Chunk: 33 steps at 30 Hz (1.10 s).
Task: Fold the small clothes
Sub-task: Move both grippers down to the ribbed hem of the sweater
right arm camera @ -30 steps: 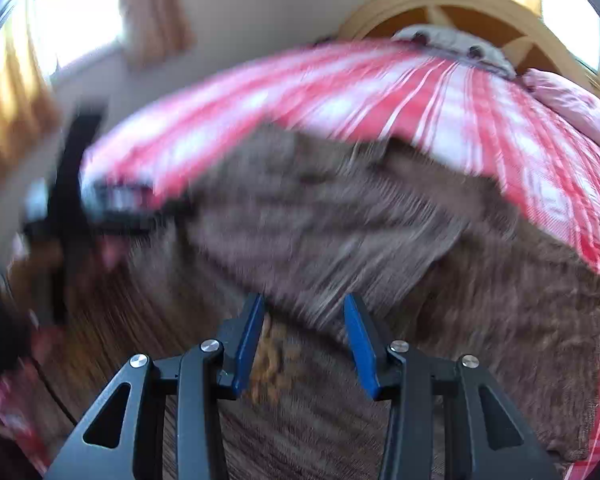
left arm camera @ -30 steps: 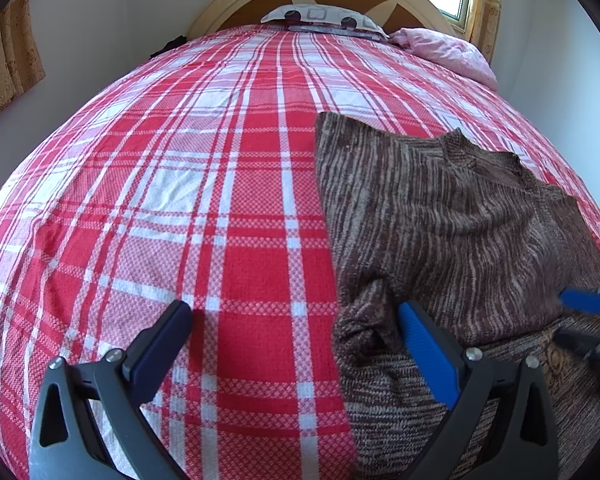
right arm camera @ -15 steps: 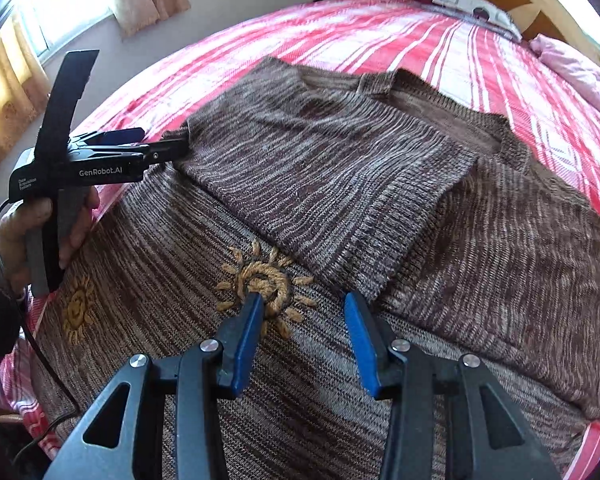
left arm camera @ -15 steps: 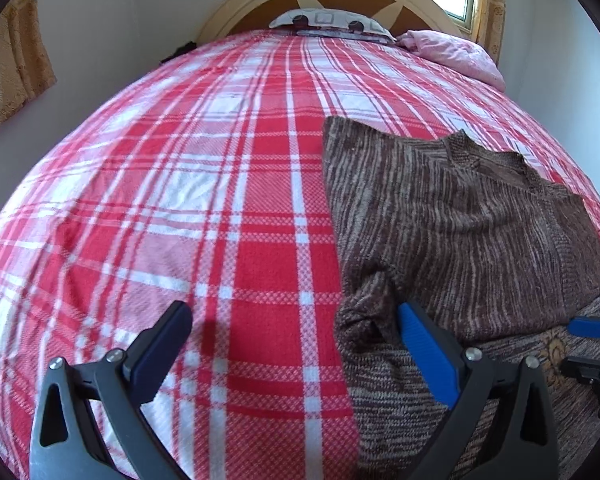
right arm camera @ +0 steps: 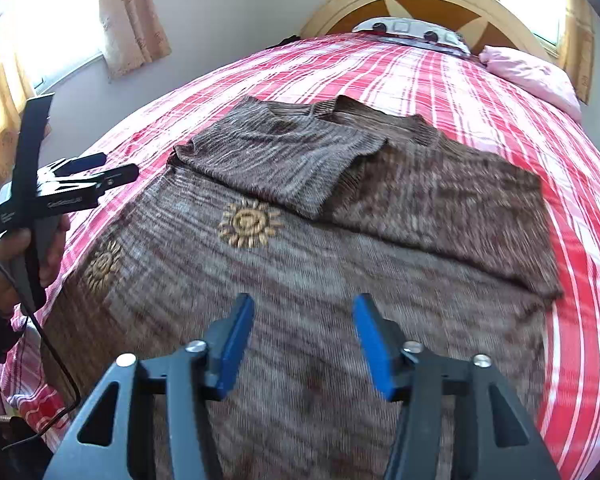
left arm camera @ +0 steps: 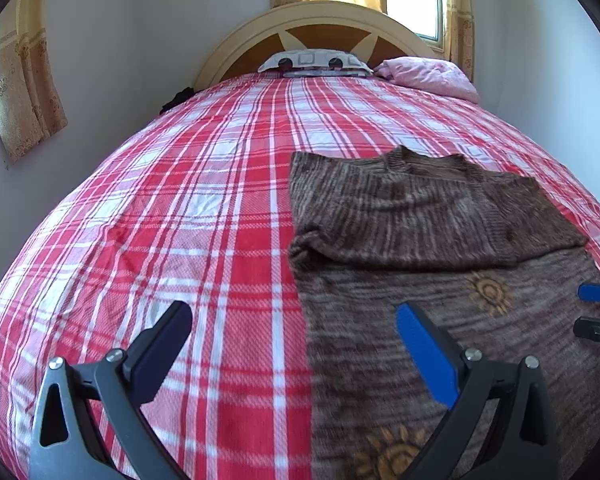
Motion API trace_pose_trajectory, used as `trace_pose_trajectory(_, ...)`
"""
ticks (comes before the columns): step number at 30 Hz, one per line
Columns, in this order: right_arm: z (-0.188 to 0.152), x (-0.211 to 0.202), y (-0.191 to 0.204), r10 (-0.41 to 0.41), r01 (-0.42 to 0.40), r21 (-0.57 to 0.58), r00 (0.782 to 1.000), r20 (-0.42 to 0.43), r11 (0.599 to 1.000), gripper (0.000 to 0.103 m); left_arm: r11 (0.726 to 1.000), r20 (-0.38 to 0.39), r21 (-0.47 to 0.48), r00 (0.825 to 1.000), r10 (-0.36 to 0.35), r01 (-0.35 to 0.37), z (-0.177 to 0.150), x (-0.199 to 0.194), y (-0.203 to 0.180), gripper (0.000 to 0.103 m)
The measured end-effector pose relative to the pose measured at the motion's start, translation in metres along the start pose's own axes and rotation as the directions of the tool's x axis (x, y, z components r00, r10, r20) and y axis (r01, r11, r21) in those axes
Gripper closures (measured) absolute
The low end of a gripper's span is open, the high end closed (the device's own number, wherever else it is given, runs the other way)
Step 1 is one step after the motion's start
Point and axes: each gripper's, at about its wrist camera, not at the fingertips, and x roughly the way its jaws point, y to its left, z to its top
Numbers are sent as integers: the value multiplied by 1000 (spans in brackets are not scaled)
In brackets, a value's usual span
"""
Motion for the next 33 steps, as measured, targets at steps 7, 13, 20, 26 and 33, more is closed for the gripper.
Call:
trace_pose_trajectory(7,-30,-15,3,-8,8,23,1000,2,1000,42,1000,6,-7,1000,-3,3,-19,-25,-7,0)
trace_pose_trajectory(13,-54,-27,-1,-20,20,49,1000,4,999,42,1000,9,5,1000,-7,7,-35,-43,-15,0)
trace_pose_trajectory(20,-79,-47,-8,-28,26,91,999,19,996,42,998,4,50,999,-34,34,-68,-73,-26,0)
trace_pose_trajectory(26,-97,-61,-16,-52,49,123,999,16,991,42,997,-38,63,999,-34,37,-95,-82,-31,0)
trace_pose_trajectory(33,-125,-81,-19,-67,66,151,998,4,986,42,999,-47,29,998,-39,41,-122,-108,-17,0)
